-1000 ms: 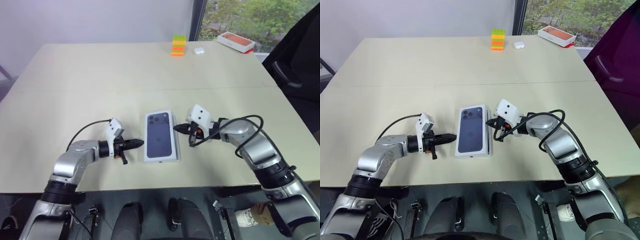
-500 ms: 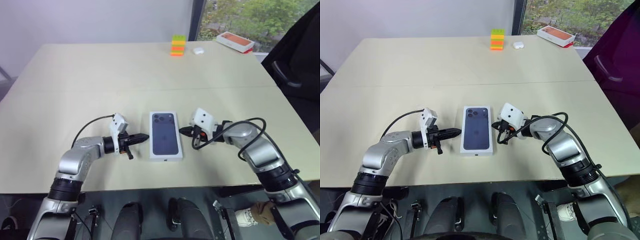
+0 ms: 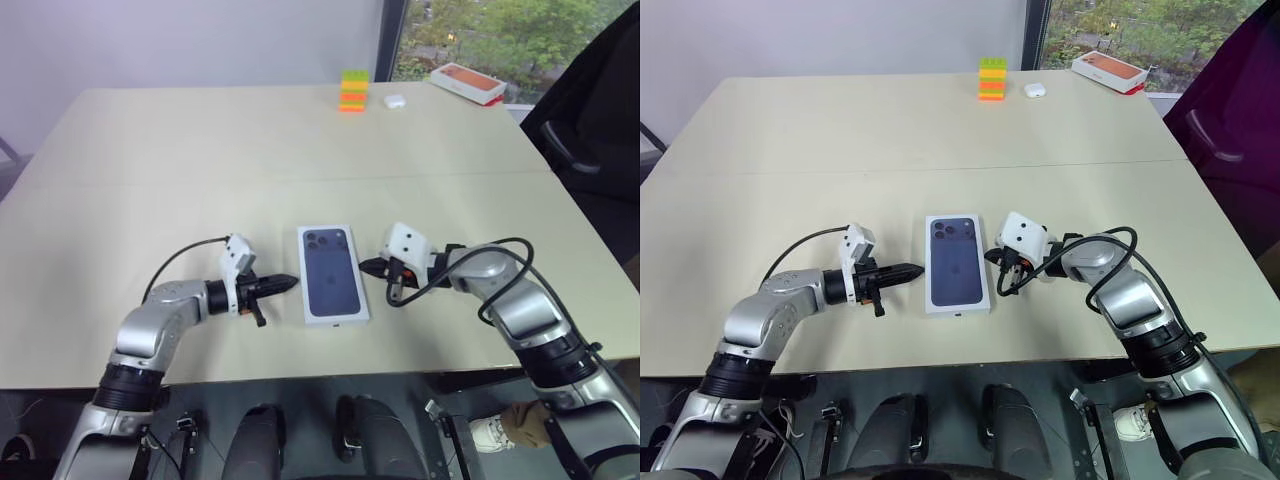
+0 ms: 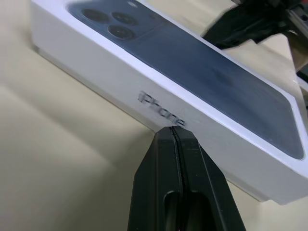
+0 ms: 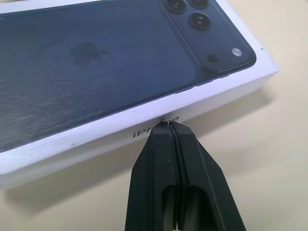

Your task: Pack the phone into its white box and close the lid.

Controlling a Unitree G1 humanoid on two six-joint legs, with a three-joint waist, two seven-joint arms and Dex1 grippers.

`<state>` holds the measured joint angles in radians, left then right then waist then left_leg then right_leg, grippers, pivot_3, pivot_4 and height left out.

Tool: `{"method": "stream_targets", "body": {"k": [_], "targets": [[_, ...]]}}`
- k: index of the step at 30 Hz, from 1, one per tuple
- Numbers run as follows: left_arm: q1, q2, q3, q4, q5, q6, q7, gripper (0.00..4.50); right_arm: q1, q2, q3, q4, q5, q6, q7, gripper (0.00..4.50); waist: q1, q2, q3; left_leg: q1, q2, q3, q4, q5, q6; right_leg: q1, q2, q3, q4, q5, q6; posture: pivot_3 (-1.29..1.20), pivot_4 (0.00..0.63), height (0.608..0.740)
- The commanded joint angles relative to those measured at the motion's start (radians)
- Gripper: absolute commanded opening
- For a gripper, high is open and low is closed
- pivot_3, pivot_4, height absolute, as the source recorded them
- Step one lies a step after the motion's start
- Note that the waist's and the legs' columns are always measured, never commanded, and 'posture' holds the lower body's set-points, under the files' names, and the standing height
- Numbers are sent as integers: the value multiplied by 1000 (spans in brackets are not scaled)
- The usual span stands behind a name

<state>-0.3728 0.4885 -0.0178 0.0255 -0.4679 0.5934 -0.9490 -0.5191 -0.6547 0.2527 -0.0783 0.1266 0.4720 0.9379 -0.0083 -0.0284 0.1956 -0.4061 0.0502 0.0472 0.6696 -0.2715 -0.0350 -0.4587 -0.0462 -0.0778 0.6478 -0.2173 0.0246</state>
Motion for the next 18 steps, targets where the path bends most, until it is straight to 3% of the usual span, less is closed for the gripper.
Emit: {"method": "stream_targets", "body": {"k": [1,5,10,16,18], "targets": [[-74,-11,58,17,-36,-21,10,0,-80,12,-109,44,54,-7,-13,30,0,0,0,0,0,0,0,0,0,0,0,0,0,0,0,0,150,740],[-175,-81,64,72,-49,-10,40,0,-151,66,-120,111,43,-33,-55,30,2,0,0,0,0,0,0,0,0,1,0,0,0,0,0,0,150,740],[-236,-159,-14,191,50,-119,50,0,-188,158,-71,176,-7,-57,-109,30,0,0,0,1,0,0,0,0,0,1,0,0,0,0,0,0,150,740],[-217,-149,-63,232,109,-169,24,0,-153,168,27,199,-102,-104,-119,30,-3,0,0,1,0,0,0,0,0,0,0,0,2,0,0,0,150,740],[-187,-106,-102,227,144,-167,-13,0,-100,144,54,148,-92,-79,-65,30,-2,0,-1,1,0,0,0,0,0,1,0,0,2,0,0,0,150,740]]}}
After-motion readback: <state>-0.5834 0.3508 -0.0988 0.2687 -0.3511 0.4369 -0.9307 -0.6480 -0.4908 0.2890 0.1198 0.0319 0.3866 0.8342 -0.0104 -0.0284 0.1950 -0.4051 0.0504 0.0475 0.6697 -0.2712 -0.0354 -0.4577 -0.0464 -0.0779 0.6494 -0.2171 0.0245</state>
